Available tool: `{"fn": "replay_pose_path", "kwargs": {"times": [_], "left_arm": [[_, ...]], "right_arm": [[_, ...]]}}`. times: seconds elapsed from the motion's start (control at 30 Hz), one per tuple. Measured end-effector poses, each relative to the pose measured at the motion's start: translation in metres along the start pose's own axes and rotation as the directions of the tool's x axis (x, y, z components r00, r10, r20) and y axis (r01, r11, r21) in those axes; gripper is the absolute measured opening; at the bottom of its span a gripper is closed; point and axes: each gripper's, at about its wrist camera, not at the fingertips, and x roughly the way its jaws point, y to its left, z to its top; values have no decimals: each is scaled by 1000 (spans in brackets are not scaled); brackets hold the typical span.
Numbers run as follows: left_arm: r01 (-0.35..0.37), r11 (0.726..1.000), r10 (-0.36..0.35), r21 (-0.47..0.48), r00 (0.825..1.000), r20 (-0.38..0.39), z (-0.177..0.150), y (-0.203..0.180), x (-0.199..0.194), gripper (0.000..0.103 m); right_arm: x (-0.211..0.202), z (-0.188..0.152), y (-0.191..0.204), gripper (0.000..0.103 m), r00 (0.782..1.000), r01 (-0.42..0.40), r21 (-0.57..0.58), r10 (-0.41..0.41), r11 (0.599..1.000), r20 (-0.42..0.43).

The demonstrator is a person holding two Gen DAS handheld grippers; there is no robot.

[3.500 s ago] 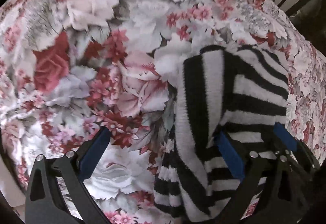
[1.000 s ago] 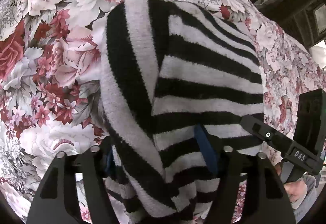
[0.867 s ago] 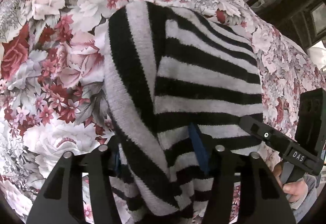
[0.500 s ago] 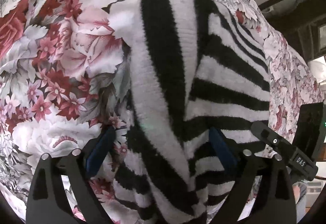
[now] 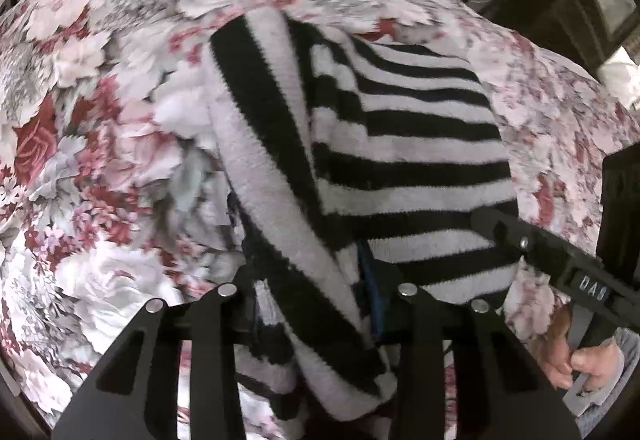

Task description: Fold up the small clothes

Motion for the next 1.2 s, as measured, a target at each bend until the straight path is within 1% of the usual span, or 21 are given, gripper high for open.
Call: {"fn": "replay_pose_path", "kwargs": {"times": [0.17, 0.27, 0.37, 0.47, 0.57, 0.6, 0.67, 0.77, 0.8, 0.9, 0.93, 0.97, 1.0, 1.07, 1.13, 1.17, 1.2], "left_arm": [[26, 999, -26, 40, 1000, 0, -6, -41, -1, 36], [34, 996, -33, 79, 999, -7, -8, -73, 4, 36], [49, 993, -47, 108, 999, -21, -9, -107, 10, 36], [55, 986, -51, 158, 998, -29, -6, -148, 16, 36], [53, 972, -48, 229, 998, -29, 4, -199, 21, 36], [56, 967, -50, 247, 998, -30, 8, -214, 22, 36], [69, 956, -63, 284, 998, -31, 15, -251, 27, 36], [85, 934, -80, 347, 996, -27, 23, -308, 35, 36], [91, 924, -87, 372, 996, -27, 24, -332, 39, 36], [108, 901, -102, 419, 994, -35, 25, -383, 51, 36], [116, 891, -110, 439, 993, -40, 23, -406, 56, 36], [122, 884, -115, 452, 992, -44, 23, -422, 61, 36], [130, 872, -122, 471, 991, -47, 21, -444, 67, 36], [138, 856, -131, 498, 990, -48, 17, -474, 76, 36], [156, 839, -149, 522, 987, -56, 11, -504, 87, 36], [167, 833, -158, 528, 986, -63, 9, -516, 93, 36], [176, 827, -164, 534, 984, -70, 6, -527, 99, 36]], "right_arm": [[-40, 0, -18, 45, 997, 68, -9, -67, 998, 48], [-63, -6, -39, 45, 993, 94, 1, -94, 996, 66], [-90, -14, -67, 45, 988, 122, 29, -125, 992, 92], [-118, -19, -101, 45, 980, 140, 79, -149, 987, 129], [-145, -23, -134, 45, 972, 147, 131, -167, 980, 164], [-160, -24, -151, 45, 967, 149, 155, -176, 977, 182], [-179, -26, -171, 45, 958, 157, 179, -193, 971, 210], [-216, -31, -212, 45, 937, 172, 231, -231, 958, 262], [-230, -34, -228, 45, 926, 179, 255, -250, 950, 282], [-262, -41, -270, 45, 897, 193, 319, -299, 928, 326], [-274, -44, -285, 45, 883, 200, 345, -321, 917, 341], [-280, -46, -294, 45, 875, 205, 359, -334, 911, 349], [-291, -50, -309, 45, 862, 211, 384, -357, 899, 360], [-310, -58, -338, 44, 839, 207, 439, -390, 874, 380], [-323, -64, -359, 44, 819, 201, 484, -417, 852, 394], [-331, -68, -374, 43, 805, 201, 514, -440, 834, 398], [-334, -70, -383, 43, 799, 201, 532, -452, 822, 396]]}}
